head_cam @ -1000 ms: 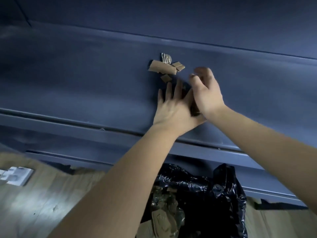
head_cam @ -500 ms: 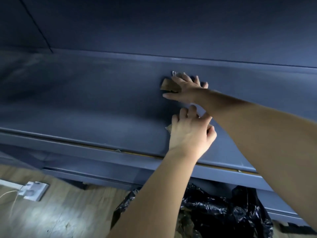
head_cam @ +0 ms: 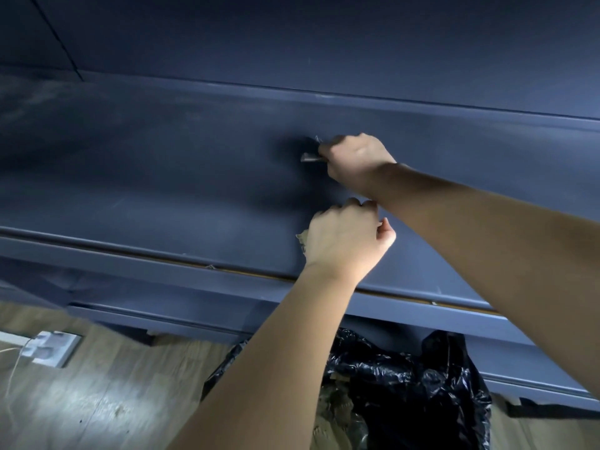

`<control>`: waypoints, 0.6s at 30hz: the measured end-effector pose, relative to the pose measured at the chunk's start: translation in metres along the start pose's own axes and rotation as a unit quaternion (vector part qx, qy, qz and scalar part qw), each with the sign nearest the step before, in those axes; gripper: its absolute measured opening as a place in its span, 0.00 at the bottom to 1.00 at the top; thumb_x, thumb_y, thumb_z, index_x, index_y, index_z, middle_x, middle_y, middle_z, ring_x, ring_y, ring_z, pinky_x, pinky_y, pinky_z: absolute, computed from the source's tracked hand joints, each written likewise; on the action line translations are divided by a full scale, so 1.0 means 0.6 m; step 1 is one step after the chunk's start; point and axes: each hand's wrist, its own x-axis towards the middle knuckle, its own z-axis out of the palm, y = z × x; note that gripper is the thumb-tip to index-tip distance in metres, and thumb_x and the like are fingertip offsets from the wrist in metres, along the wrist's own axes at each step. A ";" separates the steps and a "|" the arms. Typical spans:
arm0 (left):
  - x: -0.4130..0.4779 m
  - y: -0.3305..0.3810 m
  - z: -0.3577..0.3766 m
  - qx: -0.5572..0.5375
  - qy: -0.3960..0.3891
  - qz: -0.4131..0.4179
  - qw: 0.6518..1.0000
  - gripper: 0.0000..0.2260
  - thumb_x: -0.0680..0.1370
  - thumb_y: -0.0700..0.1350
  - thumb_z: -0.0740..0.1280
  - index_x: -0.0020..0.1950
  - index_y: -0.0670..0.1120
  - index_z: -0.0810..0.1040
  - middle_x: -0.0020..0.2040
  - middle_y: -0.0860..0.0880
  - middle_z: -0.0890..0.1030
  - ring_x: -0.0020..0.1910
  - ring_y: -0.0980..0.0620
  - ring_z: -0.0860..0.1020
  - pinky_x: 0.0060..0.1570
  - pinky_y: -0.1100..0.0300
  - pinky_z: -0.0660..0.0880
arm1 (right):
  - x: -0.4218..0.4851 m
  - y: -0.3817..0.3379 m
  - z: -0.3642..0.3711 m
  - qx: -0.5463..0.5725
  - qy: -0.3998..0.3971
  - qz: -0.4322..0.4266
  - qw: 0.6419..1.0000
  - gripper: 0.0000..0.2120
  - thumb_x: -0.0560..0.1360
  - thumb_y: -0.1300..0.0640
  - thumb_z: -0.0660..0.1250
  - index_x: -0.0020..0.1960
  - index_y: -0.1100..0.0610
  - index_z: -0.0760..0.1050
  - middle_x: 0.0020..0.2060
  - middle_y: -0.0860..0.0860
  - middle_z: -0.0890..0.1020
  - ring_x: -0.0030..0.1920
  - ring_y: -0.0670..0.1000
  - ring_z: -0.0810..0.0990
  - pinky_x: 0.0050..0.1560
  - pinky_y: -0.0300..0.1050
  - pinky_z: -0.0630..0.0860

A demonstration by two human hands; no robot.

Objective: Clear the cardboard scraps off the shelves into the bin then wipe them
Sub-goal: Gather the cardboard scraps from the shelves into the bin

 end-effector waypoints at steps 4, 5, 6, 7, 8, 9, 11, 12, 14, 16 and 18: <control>-0.004 0.001 -0.003 0.002 0.011 0.000 1.000 0.08 0.77 0.47 0.58 0.39 0.47 0.66 0.45 0.44 0.80 0.37 0.47 0.67 0.27 0.65 0.52 | -0.032 0.016 -0.001 -0.050 -0.019 -0.026 0.998 0.14 0.74 0.69 0.59 0.59 0.63 0.68 0.56 0.61 0.78 0.54 0.63 0.77 0.45 0.47 0.70; -0.004 0.001 -0.003 -0.009 0.015 0.001 1.000 0.08 0.77 0.47 0.58 0.39 0.47 0.66 0.45 0.44 0.79 0.37 0.46 0.67 0.27 0.65 0.52 | -0.044 0.021 -0.002 -0.041 -0.021 -0.021 0.999 0.14 0.74 0.69 0.59 0.59 0.63 0.69 0.56 0.61 0.77 0.54 0.63 0.77 0.45 0.48 0.70; -0.006 -0.001 -0.002 -0.020 0.015 -0.001 1.000 0.08 0.76 0.47 0.59 0.38 0.47 0.65 0.43 0.44 0.79 0.36 0.46 0.67 0.27 0.65 0.52 | -0.057 0.025 -0.004 -0.021 -0.017 -0.009 1.000 0.13 0.74 0.68 0.59 0.58 0.63 0.69 0.55 0.61 0.78 0.53 0.63 0.77 0.45 0.48 0.71; -0.007 -0.004 -0.003 -0.008 0.017 -0.002 1.000 0.09 0.75 0.46 0.61 0.36 0.46 0.65 0.40 0.44 0.79 0.34 0.45 0.69 0.27 0.66 0.50 | -0.072 0.029 -0.003 0.012 -0.009 0.009 1.000 0.13 0.73 0.67 0.59 0.57 0.62 0.70 0.54 0.60 0.78 0.52 0.63 0.78 0.45 0.48 0.70; -0.007 -0.004 -0.009 0.016 0.025 0.001 1.000 0.11 0.71 0.45 0.64 0.33 0.46 0.65 0.34 0.44 0.79 0.29 0.44 0.70 0.27 0.68 0.48 | -0.091 0.032 -0.002 0.048 0.003 0.027 0.998 0.12 0.73 0.66 0.59 0.56 0.61 0.71 0.53 0.59 0.79 0.51 0.62 0.77 0.45 0.47 0.70; -0.007 -0.004 -0.016 0.018 0.038 0.005 0.999 0.12 0.67 0.44 0.67 0.29 0.46 0.64 0.28 0.45 0.78 0.24 0.43 0.72 0.28 0.70 0.46 | -0.113 0.032 0.001 0.079 0.017 0.043 0.996 0.12 0.73 0.64 0.60 0.56 0.60 0.72 0.53 0.58 0.79 0.51 0.62 0.77 0.45 0.47 0.71; -0.007 -0.001 -0.016 0.020 0.067 0.013 0.997 0.09 0.66 0.43 0.67 0.28 0.44 0.70 0.29 0.43 0.79 0.26 0.42 0.77 0.25 0.67 0.50 | -0.157 0.026 0.006 0.118 0.036 0.067 0.990 0.14 0.76 0.60 0.59 0.61 0.57 0.72 0.56 0.56 0.79 0.54 0.61 0.77 0.47 0.48 0.71; -0.012 0.004 -0.016 0.012 0.041 0.007 0.999 0.07 0.70 0.44 0.65 0.34 0.42 0.74 0.37 0.42 0.81 0.34 0.40 0.79 0.26 0.62 0.56 | -0.176 0.022 0.008 0.133 0.044 0.079 0.987 0.15 0.77 0.58 0.58 0.63 0.55 0.71 0.57 0.55 0.78 0.55 0.61 0.77 0.47 0.48 0.71; -0.022 0.005 -0.007 0.009 0.008 0.011 1.000 0.09 0.75 0.47 0.61 0.44 0.42 0.76 0.48 0.43 0.81 0.46 0.40 0.78 0.35 0.57 0.60 | -0.203 0.014 0.010 0.156 0.064 0.099 0.981 0.15 0.78 0.58 0.57 0.64 0.54 0.72 0.57 0.55 0.79 0.55 0.61 0.77 0.45 0.47 0.69; -0.041 0.008 -0.012 0.041 0.029 0.012 0.999 0.09 0.74 0.47 0.62 0.42 0.42 0.78 0.45 0.43 0.82 0.43 0.40 0.79 0.34 0.57 0.61 | -0.224 0.007 0.014 0.167 0.077 0.113 0.976 0.15 0.77 0.59 0.57 0.62 0.53 0.73 0.54 0.55 0.80 0.53 0.61 0.77 0.42 0.45 0.65; -0.062 0.014 -0.016 0.040 0.061 0.004 0.997 0.07 0.67 0.46 0.67 0.32 0.43 0.78 0.32 0.44 0.81 0.29 0.42 0.79 0.29 0.62 0.60 | -0.247 -0.004 0.018 0.184 0.092 0.124 0.971 0.14 0.76 0.58 0.56 0.59 0.52 0.75 0.51 0.54 0.81 0.52 0.60 0.77 0.41 0.43 0.62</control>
